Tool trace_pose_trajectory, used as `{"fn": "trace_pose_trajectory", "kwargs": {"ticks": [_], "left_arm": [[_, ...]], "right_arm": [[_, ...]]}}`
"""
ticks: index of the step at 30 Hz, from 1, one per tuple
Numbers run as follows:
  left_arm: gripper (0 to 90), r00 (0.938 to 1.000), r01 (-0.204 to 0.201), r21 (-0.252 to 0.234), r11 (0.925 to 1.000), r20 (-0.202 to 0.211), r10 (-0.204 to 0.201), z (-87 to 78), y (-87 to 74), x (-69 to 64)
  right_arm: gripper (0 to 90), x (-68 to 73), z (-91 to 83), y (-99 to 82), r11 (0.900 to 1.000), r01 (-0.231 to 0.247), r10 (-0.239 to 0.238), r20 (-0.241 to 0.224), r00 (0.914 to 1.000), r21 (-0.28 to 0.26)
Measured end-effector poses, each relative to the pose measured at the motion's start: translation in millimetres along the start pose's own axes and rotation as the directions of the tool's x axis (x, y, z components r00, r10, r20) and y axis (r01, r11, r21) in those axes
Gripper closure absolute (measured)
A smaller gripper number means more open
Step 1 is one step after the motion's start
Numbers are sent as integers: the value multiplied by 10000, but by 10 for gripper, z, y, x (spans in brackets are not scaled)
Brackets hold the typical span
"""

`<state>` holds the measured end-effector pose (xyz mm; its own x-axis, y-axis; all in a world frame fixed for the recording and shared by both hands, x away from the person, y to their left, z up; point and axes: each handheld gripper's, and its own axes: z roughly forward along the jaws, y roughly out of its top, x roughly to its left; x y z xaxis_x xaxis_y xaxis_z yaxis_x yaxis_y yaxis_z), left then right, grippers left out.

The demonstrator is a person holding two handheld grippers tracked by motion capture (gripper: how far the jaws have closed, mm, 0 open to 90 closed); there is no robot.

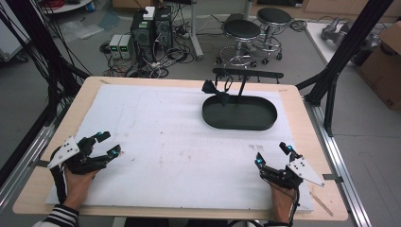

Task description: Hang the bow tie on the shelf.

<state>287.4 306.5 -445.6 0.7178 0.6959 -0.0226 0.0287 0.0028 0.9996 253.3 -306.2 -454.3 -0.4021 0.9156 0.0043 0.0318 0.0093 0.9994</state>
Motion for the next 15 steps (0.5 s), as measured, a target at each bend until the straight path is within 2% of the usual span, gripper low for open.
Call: {"fn": "trace_pose_trajectory", "kwargs": {"ticks": [3, 4, 5, 6, 9, 13, 15], "left_arm": [[298, 9998, -208, -50, 9998, -40, 208, 26, -57, -17], [298, 9996, -205, 11, 9998, -192, 205, 30, -73, -23], [294, 9995, -216, -128, 9997, -216, 213, 28, -72, -26], [294, 9999, -122, -243, 9996, -89, 119, 27, -79, -15], [301, 9992, 188, -426, 9989, -338, -202, 11, -86, 6], [293, 9993, -9, -364, 9993, -379, -5, 18, -86, -17], [285, 9990, 42, -399, 9992, -433, -60, 20, -87, -14]], "right_arm": [[59, -2, -2, -2, 10000, 22, -22, 4, 10000, -68], [59, -3, -4, -2, 10000, 28, -28, -5, 10000, -82], [59, 0, -6, -3, 10000, -7, 7, -10, 10000, -87], [59, -2, -7, -3, 9999, 35, -35, -27, 10000, -126], [59, 0, -13, -5, 9998, 58, -59, -30, 10000, -175], [59, -6, -20, -8, 9996, 52, -54, -63, 10000, -285], [59, -6, -20, -9, 9995, 60, -62, -38, 10000, -303]]}}
